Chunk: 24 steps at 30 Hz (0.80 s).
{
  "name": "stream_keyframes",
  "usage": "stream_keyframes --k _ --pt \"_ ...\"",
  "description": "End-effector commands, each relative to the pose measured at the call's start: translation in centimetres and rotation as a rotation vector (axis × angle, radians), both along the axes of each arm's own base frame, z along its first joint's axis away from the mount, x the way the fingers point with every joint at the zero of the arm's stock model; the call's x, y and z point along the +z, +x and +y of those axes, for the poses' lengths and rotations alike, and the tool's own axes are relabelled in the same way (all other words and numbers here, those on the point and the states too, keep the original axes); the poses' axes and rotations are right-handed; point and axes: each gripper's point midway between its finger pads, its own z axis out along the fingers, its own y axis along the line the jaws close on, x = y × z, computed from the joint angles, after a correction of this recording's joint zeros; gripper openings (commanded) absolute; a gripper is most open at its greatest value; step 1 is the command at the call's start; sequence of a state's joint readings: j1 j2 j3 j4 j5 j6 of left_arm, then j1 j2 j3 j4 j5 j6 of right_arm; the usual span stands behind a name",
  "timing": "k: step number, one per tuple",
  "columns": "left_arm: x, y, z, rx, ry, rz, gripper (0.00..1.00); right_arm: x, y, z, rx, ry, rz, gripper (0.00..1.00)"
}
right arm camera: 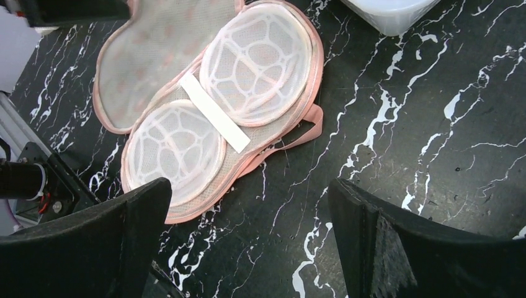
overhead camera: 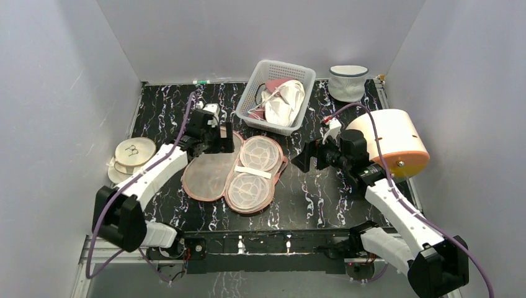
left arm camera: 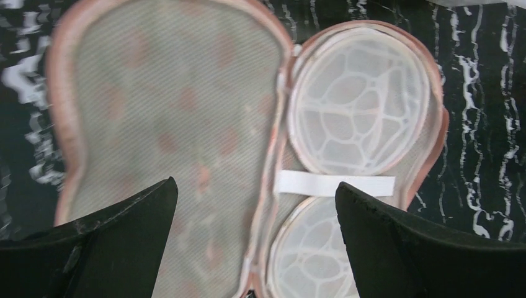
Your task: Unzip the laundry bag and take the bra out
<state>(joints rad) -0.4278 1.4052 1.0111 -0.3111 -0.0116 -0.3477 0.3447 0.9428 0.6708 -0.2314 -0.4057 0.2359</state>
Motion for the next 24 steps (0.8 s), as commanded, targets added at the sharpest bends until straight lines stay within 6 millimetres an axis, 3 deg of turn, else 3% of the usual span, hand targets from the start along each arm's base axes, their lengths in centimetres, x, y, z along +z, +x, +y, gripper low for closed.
stream_keyframes --k 1,4,6,9,12,21,24 --pt "0.4 -2.7 6.3 0.129 0.19 0.051 0.98 0.5 0.3 0.7 0.043 0.023 -0.052 0.98" --pt "-1.3 -2.9 9.2 0.207 0.215 0.125 0.98 0.6 0.3 0.9 0.056 0.034 -0.057 0.98" --pt "-2.3 -2.4 10.0 0.218 0.212 0.14 0.98 0.5 0.2 0.9 0.056 0.035 -0.055 0.98" --pt "-4.1 -0.9 9.4 0.167 0.195 0.136 0.98 0.7 -0.1 1.0 0.062 0.042 -0.057 0.98" --pt "-4.6 1.3 8.5 0.104 0.172 0.024 0.98 0.9 -0.4 0.9 0.061 0.048 -0.064 0.98" --pt "-6.8 4.2 12.0 0.16 0.386 -0.016 0.87 1.4 -1.0 0.4 0.04 0.057 -0.093 0.98" --pt "-7.4 4.7 11.7 0.135 0.393 -0.013 0.83 1.3 -0.9 0.4 0.04 0.055 -0.086 0.98"
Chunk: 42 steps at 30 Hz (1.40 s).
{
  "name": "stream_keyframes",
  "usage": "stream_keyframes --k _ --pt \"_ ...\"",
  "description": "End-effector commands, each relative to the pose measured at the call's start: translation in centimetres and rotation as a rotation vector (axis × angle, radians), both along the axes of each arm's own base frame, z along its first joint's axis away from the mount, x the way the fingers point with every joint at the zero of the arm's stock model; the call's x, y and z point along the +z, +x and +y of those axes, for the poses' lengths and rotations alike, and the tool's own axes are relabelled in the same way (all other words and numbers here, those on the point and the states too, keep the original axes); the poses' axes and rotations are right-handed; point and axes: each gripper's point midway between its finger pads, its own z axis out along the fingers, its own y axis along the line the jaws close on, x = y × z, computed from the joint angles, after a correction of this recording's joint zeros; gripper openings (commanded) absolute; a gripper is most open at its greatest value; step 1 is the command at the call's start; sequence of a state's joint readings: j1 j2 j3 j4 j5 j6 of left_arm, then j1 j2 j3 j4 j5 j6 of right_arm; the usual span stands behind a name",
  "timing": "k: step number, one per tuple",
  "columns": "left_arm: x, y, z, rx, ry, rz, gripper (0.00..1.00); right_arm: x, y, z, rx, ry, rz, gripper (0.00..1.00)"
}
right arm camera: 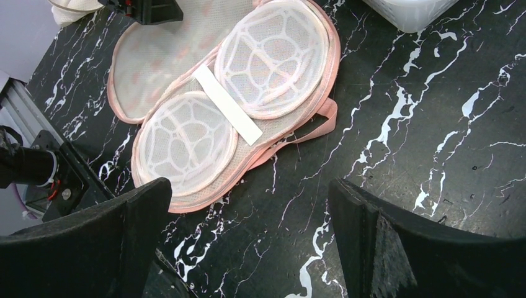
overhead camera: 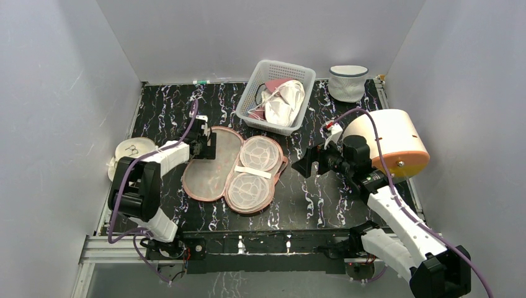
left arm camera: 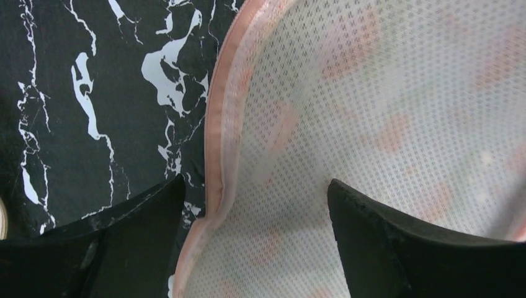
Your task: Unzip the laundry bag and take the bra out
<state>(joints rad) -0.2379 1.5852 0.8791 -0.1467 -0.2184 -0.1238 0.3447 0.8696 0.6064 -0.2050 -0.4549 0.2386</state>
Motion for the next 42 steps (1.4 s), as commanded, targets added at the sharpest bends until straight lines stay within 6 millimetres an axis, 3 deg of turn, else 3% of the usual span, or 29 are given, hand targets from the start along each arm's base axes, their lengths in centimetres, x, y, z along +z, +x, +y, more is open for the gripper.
stream_keyframes --k 1,7,13,17,23,26,27,29,31,32,35,38,42 --pt "1.1 2.6 0.4 -0.029 0.056 -0.07 0.8 1.3 0.7 0.2 -0.003 0.022 -0.058 0.98" --pt "0.9 2.0 -0.3 -0.031 0.007 -0.034 0.56 1.2 0.7 0.1 -0.005 0.019 -0.051 0.98" --pt "3.7 0.4 0.1 0.027 0.001 -0.012 0.26 0.9 0.8 0.1 -0.008 0.016 -0.045 0.98" --pt "6.0 -0.7 0.0 0.07 -0.032 0.009 0.19 0.7 0.8 0.2 -0.002 0.015 -0.034 0.98" --pt "9.3 -2.8 -3.7 0.037 -0.196 0.054 0.03 0.5 0.8 0.2 -0.004 0.014 -0.027 0.98" --pt "10.2 -3.7 -5.5 -0.015 -0.178 0.074 0.0 0.4 0.8 0.3 -0.003 0.014 -0.024 0.98" --pt "10.4 -3.7 -5.6 -0.021 -0.161 0.072 0.02 0.4 0.8 0.3 -0.004 0.014 -0.024 0.98" --pt "10.5 -3.4 -5.1 -0.004 -0.134 0.046 0.3 0.4 0.8 0.3 -0.004 0.014 -0.022 0.98" --pt "10.0 -2.8 -4.3 0.019 -0.095 0.023 0.71 0.4 0.8 0.3 -0.001 0.015 -0.021 0.98" --pt "9.5 -2.4 -4.1 0.029 -0.077 0.023 0.8 0.4 0.7 0.3 0.001 0.015 -0.022 0.98" --pt "8.0 -1.1 -3.5 0.055 -0.043 0.055 0.88 0.3 0.6 0.3 0.005 0.016 -0.018 0.98" --pt "6.8 0.5 -3.6 0.021 -0.058 0.059 0.89 0.3 0.5 0.3 0.005 0.017 -0.022 0.98" --pt "4.5 1.9 -1.2 0.043 -0.068 0.056 0.89 0.4 0.5 0.3 0.004 0.02 -0.028 0.98"
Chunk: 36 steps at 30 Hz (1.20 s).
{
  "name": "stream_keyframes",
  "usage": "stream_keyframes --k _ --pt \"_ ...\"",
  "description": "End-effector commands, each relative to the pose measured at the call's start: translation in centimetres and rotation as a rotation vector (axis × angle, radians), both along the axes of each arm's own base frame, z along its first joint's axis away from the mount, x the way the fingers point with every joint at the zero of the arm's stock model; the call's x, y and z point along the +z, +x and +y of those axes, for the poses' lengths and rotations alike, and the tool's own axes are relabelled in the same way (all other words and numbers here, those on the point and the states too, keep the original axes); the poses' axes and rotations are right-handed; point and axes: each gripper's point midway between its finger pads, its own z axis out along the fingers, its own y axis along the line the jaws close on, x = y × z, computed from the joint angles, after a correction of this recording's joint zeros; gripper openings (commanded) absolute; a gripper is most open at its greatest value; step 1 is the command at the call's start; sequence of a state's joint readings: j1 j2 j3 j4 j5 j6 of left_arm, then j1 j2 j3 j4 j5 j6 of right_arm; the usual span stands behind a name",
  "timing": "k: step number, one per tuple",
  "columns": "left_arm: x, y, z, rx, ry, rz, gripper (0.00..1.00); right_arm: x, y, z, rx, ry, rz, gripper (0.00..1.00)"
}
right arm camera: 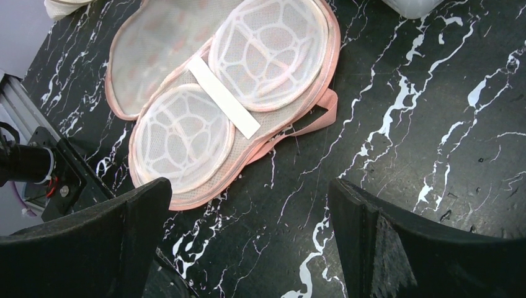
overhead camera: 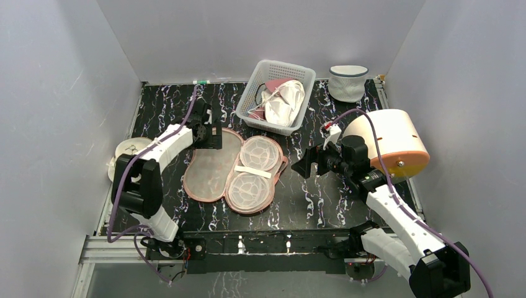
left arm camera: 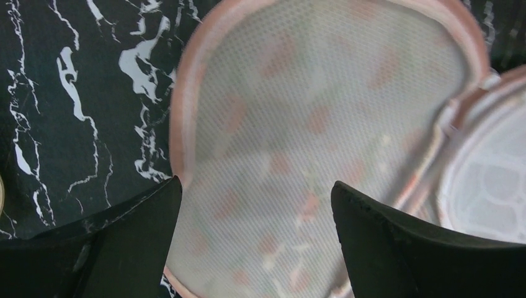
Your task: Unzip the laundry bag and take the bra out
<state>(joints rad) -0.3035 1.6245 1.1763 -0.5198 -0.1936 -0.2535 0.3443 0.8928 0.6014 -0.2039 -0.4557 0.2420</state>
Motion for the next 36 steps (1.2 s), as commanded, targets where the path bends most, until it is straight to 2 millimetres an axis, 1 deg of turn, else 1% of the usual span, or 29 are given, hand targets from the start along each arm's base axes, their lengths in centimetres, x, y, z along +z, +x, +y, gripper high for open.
stream_keyframes --k 1,3,4,6,9,11,12,15,18,21,23,24,26,29,30,33,36 --pt "-1.1 2.1 2.6 0.008 -0.025 -0.046 0.88 1.2 0.4 0.2 0.004 0.027 -0.057 0.98" --pt "-2.2 2.0 2.5 -0.012 -0.083 -0.045 0.85 1.3 0.4 0.2 0.002 0.029 -0.061 0.98" --pt "-2.9 1.7 2.3 -0.019 -0.103 -0.041 0.85 1.4 0.4 0.2 0.003 0.029 -0.063 0.98" --pt "-3.5 1.6 1.7 -0.046 -0.14 -0.064 0.86 1.3 0.4 0.2 0.006 0.03 -0.063 0.98" --pt "-4.0 1.5 1.2 -0.073 -0.165 -0.076 0.85 1.3 0.3 0.3 0.011 0.033 -0.058 0.98" --pt "-4.6 1.6 1.5 -0.08 -0.154 -0.079 0.82 1.1 0.3 0.4 0.014 0.033 -0.054 0.98" --pt "-5.0 1.6 1.6 -0.078 -0.149 -0.072 0.8 1.2 0.3 0.4 0.015 0.034 -0.055 0.98" --pt "-6.1 1.4 1.8 -0.069 -0.138 -0.033 0.66 1.1 0.3 0.4 0.014 0.033 -0.055 0.98" --pt "-6.0 1.0 2.4 -0.037 -0.112 -0.006 0.5 1.2 0.3 0.4 0.013 0.034 -0.057 0.98" --pt "-4.8 0.4 2.6 -0.017 -0.106 -0.009 0.31 1.3 0.3 0.4 0.014 0.035 -0.058 0.98" --pt "-3.4 0.3 2.7 -0.008 -0.104 -0.024 0.15 1.2 0.3 0.4 0.015 0.033 -0.055 0.98" --pt "-2.8 0.1 2.6 -0.003 -0.108 -0.028 0.09 1.1 0.3 0.4 0.015 0.033 -0.052 0.98" --pt "-1.5 -0.4 2.3 -0.001 -0.128 -0.038 0.0 1.0 0.3 0.5 0.018 0.033 -0.046 0.98" --pt "0.5 -1.5 1.7 -0.012 -0.173 -0.057 0.0 0.9 0.4 0.5 0.017 0.031 -0.044 0.98" --pt "1.5 -1.9 1.3 -0.022 -0.195 -0.071 0.0 0.9 0.4 0.5 0.018 0.032 -0.042 0.98" --pt "3.7 -3.0 0.3 -0.061 -0.236 -0.08 0.0 0.8 0.4 0.5 0.015 0.029 -0.038 0.98" --pt "6.2 -4.0 -1.5 -0.104 -0.266 -0.093 0.0 0.6 0.5 0.4 0.012 0.026 -0.033 0.98"
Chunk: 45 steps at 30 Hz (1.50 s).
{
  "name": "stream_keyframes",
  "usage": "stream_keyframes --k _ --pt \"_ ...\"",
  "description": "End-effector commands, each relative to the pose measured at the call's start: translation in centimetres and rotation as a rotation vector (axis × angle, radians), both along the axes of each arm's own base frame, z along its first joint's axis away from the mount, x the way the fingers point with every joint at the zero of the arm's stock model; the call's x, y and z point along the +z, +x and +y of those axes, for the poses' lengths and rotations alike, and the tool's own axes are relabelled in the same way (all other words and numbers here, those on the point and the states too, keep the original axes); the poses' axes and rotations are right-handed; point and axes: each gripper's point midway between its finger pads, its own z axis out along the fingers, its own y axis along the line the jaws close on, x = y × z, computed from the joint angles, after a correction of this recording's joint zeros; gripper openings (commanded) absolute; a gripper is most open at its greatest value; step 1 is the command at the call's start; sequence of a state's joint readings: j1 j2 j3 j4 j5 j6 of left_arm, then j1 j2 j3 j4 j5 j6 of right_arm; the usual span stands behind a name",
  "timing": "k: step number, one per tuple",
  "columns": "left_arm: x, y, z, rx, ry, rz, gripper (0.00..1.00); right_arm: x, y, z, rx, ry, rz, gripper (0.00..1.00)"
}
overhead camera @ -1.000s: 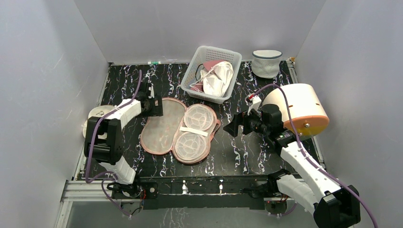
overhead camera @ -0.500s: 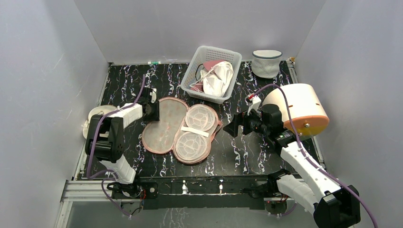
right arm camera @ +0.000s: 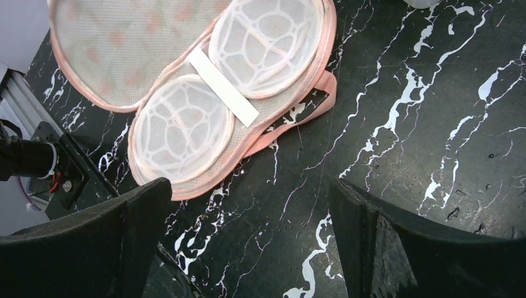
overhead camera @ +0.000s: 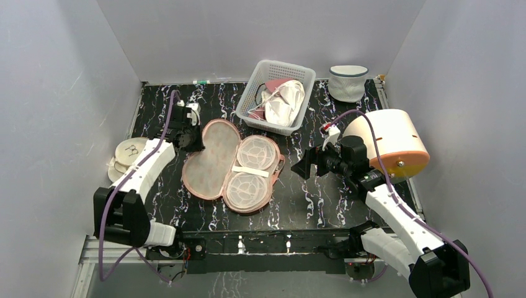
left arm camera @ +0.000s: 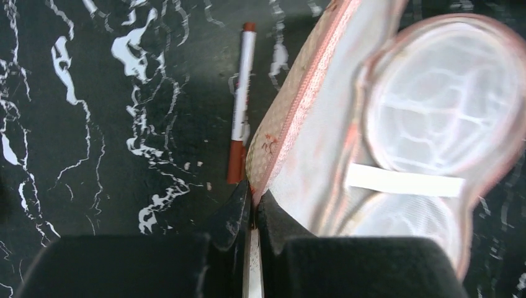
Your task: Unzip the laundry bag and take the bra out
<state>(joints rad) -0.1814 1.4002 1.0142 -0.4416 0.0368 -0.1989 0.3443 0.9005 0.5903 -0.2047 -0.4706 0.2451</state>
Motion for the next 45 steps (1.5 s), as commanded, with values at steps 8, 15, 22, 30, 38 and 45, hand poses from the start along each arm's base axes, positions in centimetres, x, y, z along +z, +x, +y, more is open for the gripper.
stream_keyframes --k 8,15,22,30,38,45 --pt "6.8 -3.6 -11.7 -0.194 -0.124 -0.039 0.0 1.2 0.9 0.3 -0.002 0.021 -0.05 0.98" --pt "2.1 -4.1 -18.8 -0.269 -0.102 0.071 0.0 1.2 0.9 0.3 -0.003 0.02 -0.05 0.98" --pt "-0.7 -5.0 -24.3 -0.351 -0.159 0.138 0.02 1.3 0.9 0.2 -0.008 0.021 -0.052 0.98" --pt "-1.6 -5.4 -27.2 -0.403 -0.236 0.15 0.42 2.3 1.2 -0.8 -0.067 0.01 -0.101 0.98" --pt "-3.4 -6.0 -28.2 -0.451 -0.226 0.157 0.73 2.7 1.3 -1.2 -0.098 0.007 -0.117 0.98" --pt "-8.7 -6.9 -25.7 -0.379 -0.118 0.243 0.7 2.6 1.3 -1.2 -0.097 0.006 -0.113 0.98"
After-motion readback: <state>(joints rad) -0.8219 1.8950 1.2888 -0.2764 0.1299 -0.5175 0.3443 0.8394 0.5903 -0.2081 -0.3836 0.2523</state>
